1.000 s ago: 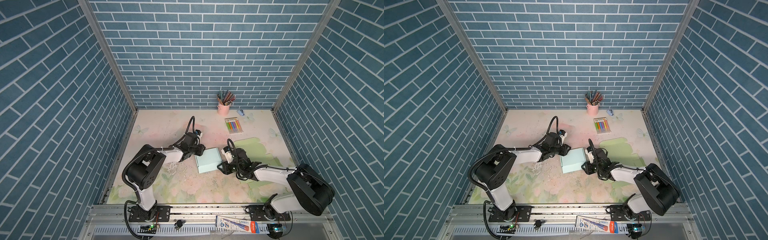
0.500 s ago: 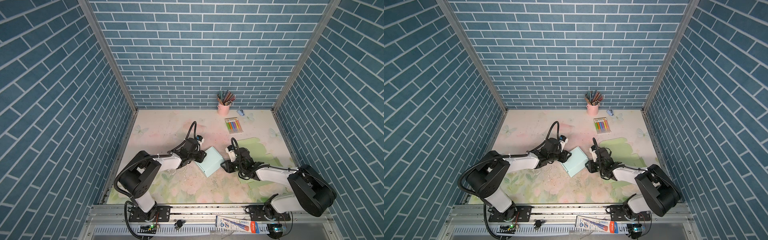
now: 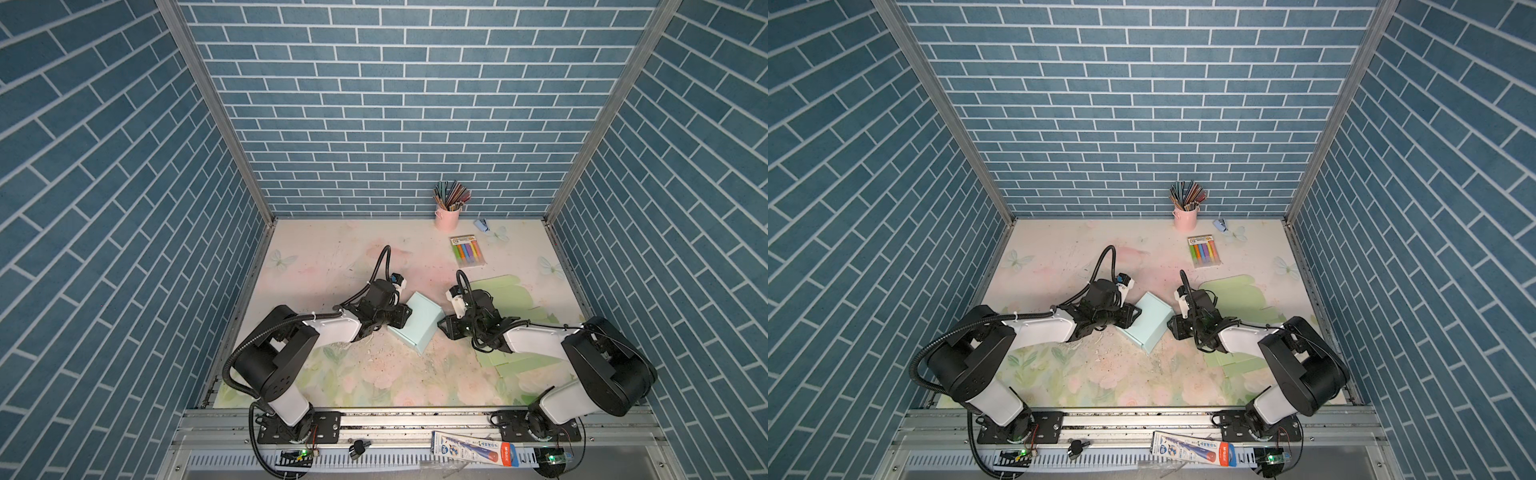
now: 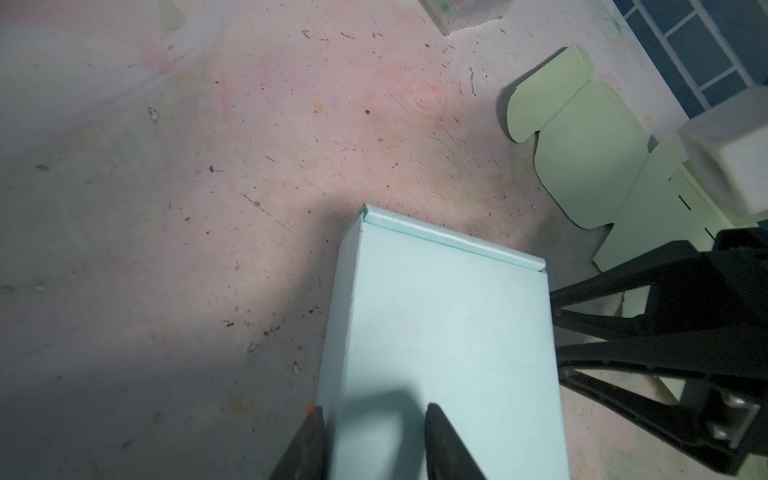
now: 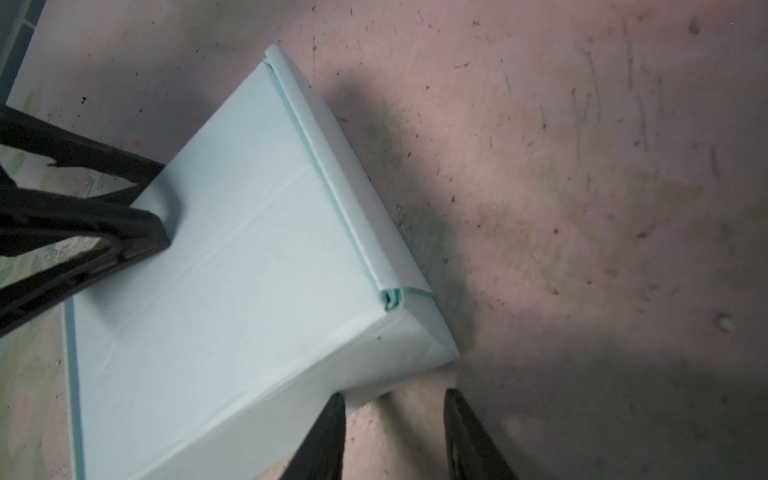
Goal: Fold the paper box
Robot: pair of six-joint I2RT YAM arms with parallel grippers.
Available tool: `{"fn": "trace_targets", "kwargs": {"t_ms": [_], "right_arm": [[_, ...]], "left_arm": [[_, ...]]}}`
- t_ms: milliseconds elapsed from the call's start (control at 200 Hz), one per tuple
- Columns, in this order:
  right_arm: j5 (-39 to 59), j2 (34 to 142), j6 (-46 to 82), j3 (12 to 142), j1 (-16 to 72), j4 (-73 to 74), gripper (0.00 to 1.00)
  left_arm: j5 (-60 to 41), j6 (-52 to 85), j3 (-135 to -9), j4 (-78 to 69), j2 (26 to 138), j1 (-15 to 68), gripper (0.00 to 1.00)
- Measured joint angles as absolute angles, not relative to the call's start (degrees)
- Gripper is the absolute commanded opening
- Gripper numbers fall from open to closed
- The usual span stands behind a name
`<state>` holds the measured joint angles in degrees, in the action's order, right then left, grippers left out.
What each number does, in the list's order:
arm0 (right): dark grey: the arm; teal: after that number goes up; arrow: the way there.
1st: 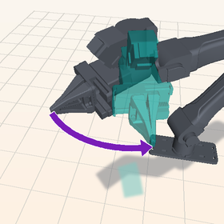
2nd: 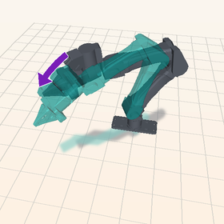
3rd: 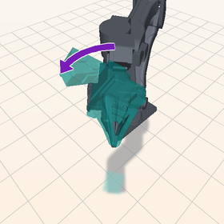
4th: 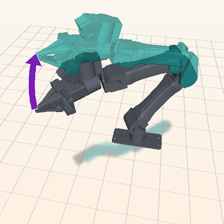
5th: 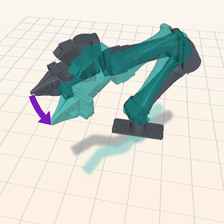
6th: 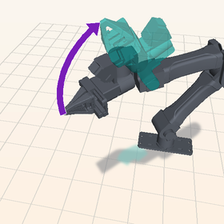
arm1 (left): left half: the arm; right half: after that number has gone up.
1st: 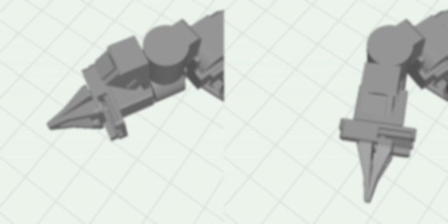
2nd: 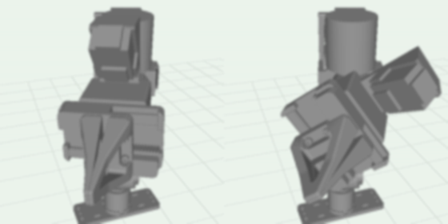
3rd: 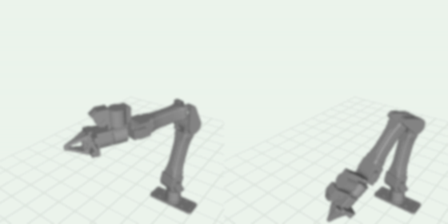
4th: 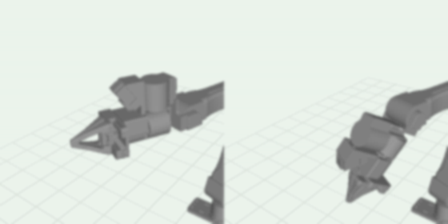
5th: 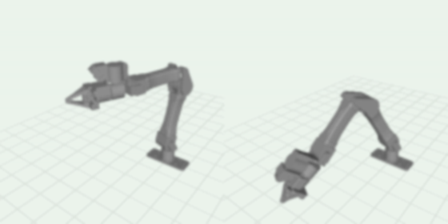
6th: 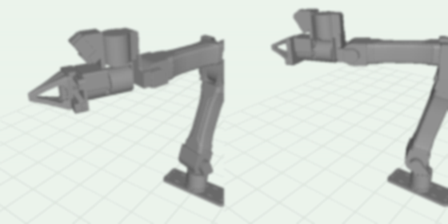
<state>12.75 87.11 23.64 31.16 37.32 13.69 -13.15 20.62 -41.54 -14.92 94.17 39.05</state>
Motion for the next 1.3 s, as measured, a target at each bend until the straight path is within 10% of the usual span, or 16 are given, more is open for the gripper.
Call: {"fn": "trace_targets", "kwargs": {"t_ms": [1300], "right_arm": [[16.64, 78.43, 28.62, 21.30, 46.48, 15.92, 0.27]], "left_arm": [[-19.31, 27.92, -25.34, -18.83, 78.78, 41.45, 0.44]]}}
